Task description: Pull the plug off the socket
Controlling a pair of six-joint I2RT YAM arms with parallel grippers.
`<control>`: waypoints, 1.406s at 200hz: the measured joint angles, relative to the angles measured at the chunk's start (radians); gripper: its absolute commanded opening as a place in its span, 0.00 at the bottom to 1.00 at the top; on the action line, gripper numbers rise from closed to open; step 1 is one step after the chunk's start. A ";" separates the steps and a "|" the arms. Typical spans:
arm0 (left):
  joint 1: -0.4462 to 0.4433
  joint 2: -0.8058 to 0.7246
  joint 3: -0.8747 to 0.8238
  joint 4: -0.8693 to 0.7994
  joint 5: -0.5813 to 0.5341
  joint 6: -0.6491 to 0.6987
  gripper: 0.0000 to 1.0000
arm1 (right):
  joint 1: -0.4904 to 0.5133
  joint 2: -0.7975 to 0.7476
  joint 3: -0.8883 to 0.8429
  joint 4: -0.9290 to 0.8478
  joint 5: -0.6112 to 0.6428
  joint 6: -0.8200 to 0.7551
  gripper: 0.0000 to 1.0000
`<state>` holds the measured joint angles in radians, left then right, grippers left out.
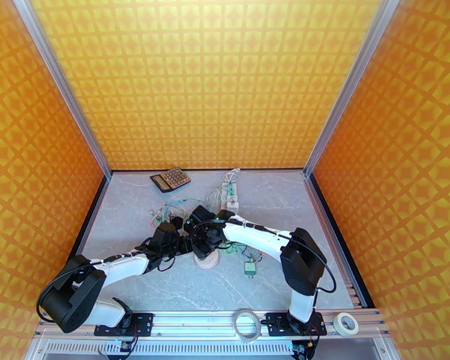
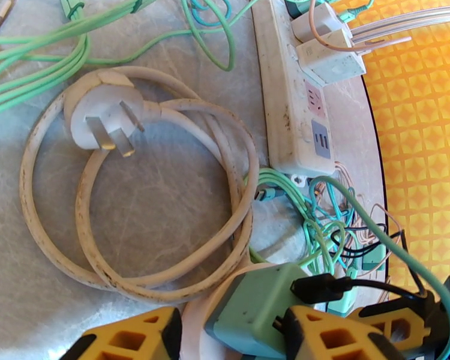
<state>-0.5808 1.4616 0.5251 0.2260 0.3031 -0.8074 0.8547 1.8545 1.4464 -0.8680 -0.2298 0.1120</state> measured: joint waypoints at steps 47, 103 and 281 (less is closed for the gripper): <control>0.000 0.000 0.000 0.000 -0.006 0.000 0.50 | 0.024 0.000 0.002 -0.004 0.027 0.073 0.16; 0.000 -0.004 0.000 -0.011 -0.009 0.005 0.51 | 0.119 0.006 0.008 0.010 0.181 0.141 0.17; 0.148 -0.337 0.014 -0.574 -0.002 0.015 0.76 | 0.105 -0.079 -0.241 0.465 -0.018 -0.046 0.20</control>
<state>-0.4328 1.1248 0.5388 -0.3477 0.3012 -0.7921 0.9596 1.7752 1.2057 -0.4034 -0.2478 0.0658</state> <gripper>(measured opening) 0.768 0.265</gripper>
